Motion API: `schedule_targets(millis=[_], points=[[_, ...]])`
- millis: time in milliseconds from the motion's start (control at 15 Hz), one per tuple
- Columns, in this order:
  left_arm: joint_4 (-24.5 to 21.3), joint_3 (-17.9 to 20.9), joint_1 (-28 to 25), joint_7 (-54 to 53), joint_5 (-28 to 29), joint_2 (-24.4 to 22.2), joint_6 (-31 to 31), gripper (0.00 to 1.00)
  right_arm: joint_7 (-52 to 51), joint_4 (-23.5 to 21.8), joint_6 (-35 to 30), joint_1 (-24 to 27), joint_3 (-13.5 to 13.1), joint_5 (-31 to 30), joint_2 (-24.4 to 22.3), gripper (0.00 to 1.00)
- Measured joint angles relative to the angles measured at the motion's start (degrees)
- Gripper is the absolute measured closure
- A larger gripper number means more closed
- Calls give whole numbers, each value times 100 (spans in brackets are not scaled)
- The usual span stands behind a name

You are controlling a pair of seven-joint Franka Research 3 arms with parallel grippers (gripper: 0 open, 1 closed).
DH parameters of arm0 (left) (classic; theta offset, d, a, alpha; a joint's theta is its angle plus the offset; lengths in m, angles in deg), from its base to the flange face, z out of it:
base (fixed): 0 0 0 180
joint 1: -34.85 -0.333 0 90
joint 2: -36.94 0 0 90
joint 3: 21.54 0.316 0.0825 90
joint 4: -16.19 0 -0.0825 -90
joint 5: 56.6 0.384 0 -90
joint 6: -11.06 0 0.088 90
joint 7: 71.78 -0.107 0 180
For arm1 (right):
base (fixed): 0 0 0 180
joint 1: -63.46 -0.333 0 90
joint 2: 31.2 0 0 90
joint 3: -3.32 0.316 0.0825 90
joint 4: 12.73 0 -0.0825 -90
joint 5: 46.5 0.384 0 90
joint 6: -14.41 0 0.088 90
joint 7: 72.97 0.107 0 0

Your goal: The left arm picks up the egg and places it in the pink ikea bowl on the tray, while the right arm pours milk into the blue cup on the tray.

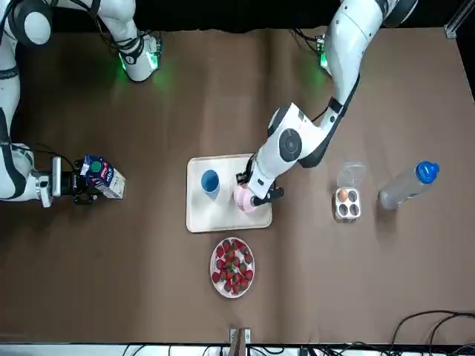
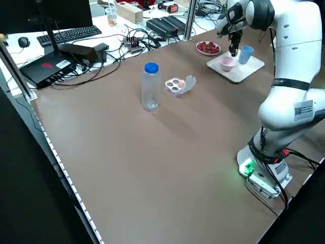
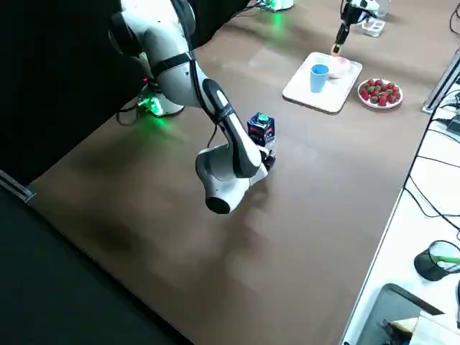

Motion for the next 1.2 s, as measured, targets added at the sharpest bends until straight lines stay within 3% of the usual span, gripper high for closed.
schedule_targets(millis=[267,533,667,1200], points=[[2,414,258,61,6,97,-244,52,-4,-3,6,-69,0,5,95,4],[4,448,362,65,13,276,-684,52,-12,10,20,-107,0,21,128,30],[7,448,389,73,13,283,-695,41,-6,27,22,-132,0,25,127,33],[143,530,259,73,235,198,-642,28,968,194,23,-664,-4,12,-295,35]])
